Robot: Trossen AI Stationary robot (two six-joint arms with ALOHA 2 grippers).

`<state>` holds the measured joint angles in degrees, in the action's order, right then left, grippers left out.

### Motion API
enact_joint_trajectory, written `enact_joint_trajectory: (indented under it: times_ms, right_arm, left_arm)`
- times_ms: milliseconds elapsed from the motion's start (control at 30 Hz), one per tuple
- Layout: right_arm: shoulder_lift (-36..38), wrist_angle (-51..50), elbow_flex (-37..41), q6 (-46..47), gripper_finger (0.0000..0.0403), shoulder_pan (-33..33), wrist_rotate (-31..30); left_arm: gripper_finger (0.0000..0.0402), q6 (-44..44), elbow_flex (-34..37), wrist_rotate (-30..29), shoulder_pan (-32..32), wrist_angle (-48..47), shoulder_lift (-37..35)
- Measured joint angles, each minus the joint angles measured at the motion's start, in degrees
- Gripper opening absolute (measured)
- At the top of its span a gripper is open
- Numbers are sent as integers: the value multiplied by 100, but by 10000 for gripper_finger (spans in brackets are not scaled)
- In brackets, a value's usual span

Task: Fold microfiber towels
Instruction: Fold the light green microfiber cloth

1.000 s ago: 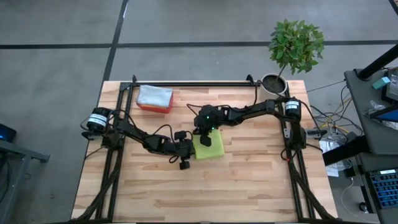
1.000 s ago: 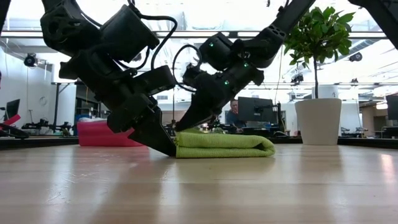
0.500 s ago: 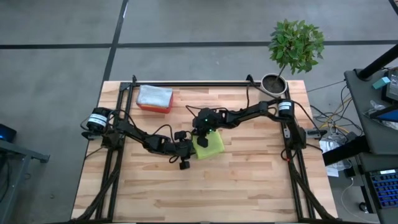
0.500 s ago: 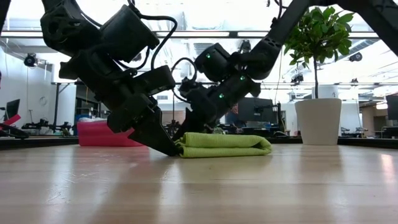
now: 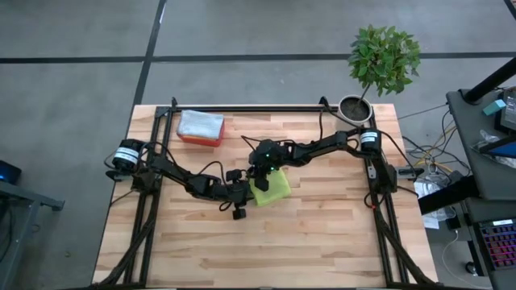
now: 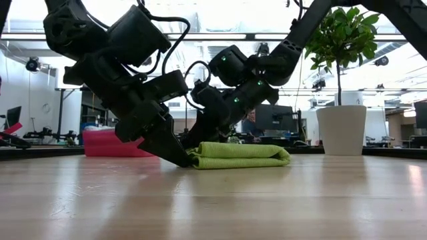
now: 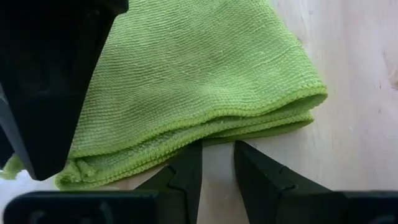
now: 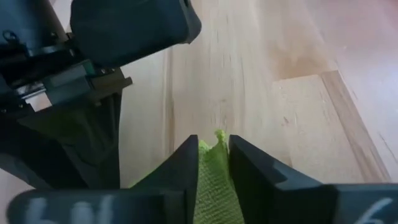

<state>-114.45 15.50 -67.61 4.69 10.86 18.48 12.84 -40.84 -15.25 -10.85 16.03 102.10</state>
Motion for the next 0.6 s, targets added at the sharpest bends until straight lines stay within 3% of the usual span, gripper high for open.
enact_joint_trajectory:
  times_ms: [333, 600]
  right_arm:
    - [199, -95, -28, 144, 142, 17, -4]
    - [815, -1010, 50, 146, 151, 26, -50]
  left_arm:
    - [81, 26, 2, 37, -2, -55, -98]
    - [81, 211, 15, 75, -15, -664, -457]
